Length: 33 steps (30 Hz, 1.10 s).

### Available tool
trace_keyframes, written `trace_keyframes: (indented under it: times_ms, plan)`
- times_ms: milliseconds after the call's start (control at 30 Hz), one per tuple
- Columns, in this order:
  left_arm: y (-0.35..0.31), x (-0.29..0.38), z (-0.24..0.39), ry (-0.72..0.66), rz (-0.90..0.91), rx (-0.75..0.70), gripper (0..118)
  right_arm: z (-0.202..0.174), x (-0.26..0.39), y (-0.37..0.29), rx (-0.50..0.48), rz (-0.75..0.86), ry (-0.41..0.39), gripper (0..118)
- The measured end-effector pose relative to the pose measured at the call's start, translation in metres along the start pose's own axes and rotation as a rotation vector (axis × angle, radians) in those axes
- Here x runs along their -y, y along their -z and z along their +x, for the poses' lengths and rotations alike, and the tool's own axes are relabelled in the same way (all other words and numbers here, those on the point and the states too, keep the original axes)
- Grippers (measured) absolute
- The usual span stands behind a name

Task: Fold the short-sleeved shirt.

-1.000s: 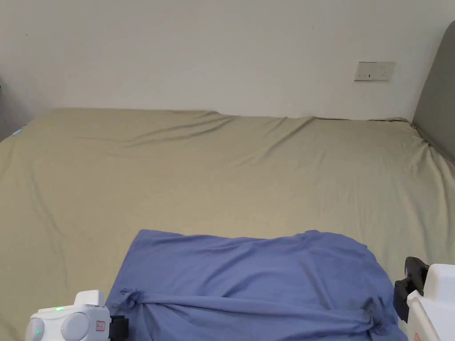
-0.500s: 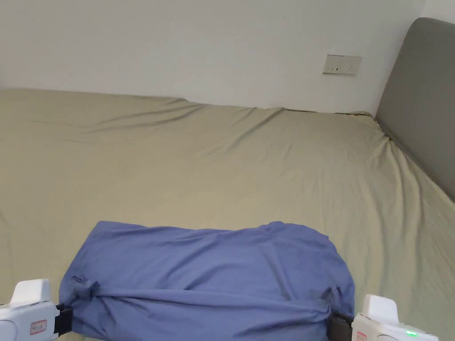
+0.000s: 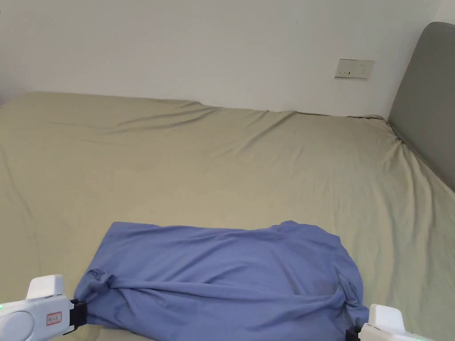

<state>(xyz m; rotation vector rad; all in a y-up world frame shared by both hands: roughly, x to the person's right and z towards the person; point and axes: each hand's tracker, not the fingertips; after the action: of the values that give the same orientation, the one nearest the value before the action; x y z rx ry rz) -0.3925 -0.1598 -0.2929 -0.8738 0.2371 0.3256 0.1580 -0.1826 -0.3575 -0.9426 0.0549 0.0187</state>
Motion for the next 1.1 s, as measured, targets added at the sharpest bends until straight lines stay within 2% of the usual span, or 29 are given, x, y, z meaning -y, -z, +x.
trace_keyframes:
  times_ms: [200, 367, 500, 600, 700, 733, 767, 800, 833, 900, 933, 967, 1100]
  plan:
    - [-0.054, 0.033, -0.019, -0.033, 0.001, 0.021, 6, 0.02, 0.028, -0.056, -0.006, 0.049, -0.013, 18]
    - [-0.08, 0.082, -0.04, -0.078, -0.062, 0.023, 6, 0.03, 0.075, -0.078, -0.048, 0.004, 0.027, 19]
    - [-0.06, 0.12, -0.053, -0.071, -0.119, -0.021, 6, 0.03, 0.113, -0.062, -0.03, -0.066, 0.036, 19]
    - [-0.041, 0.135, -0.05, -0.016, -0.167, -0.071, 6, 0.028, 0.129, -0.043, -0.01, -0.118, 0.041, 19]
    - [-0.044, 0.135, -0.041, 0.01, -0.127, -0.09, 7, 0.025, 0.132, -0.044, 0.006, -0.094, 0.066, 19]
    - [-0.047, 0.132, -0.04, 0.004, -0.128, -0.091, 13, 0.023, 0.129, -0.048, 0.007, -0.092, 0.066, 21]
    - [-0.052, 0.128, -0.039, -0.006, -0.129, -0.082, 22, 0.022, 0.123, -0.054, 0.009, -0.082, 0.063, 25]
    - [-0.057, 0.125, -0.039, -0.022, -0.129, -0.072, 44, 0.021, 0.118, -0.059, 0.015, -0.073, 0.049, 35]
    - [-0.062, 0.121, -0.039, -0.067, -0.108, -0.039, 64, 0.019, 0.113, -0.066, 0.016, -0.059, 0.035, 51]
    - [-0.086, 0.105, -0.031, -0.093, -0.018, 0.019, 103, 0.016, 0.098, -0.086, -0.01, 0.042, 0.031, 77]
    - [-0.097, 0.098, -0.025, -0.083, 0.033, 0.034, 111, 0.014, 0.091, -0.096, -0.018, 0.085, 0.031, 91]
    - [-0.112, 0.088, -0.016, -0.063, 0.103, 0.059, 112, 0.008, 0.08, -0.112, -0.03, 0.145, 0.024, 97]
    - [-0.164, 0.051, 0.019, 0.002, 0.313, 0.119, 113, -0.011, 0.041, -0.163, -0.06, 0.362, -0.012, 99]
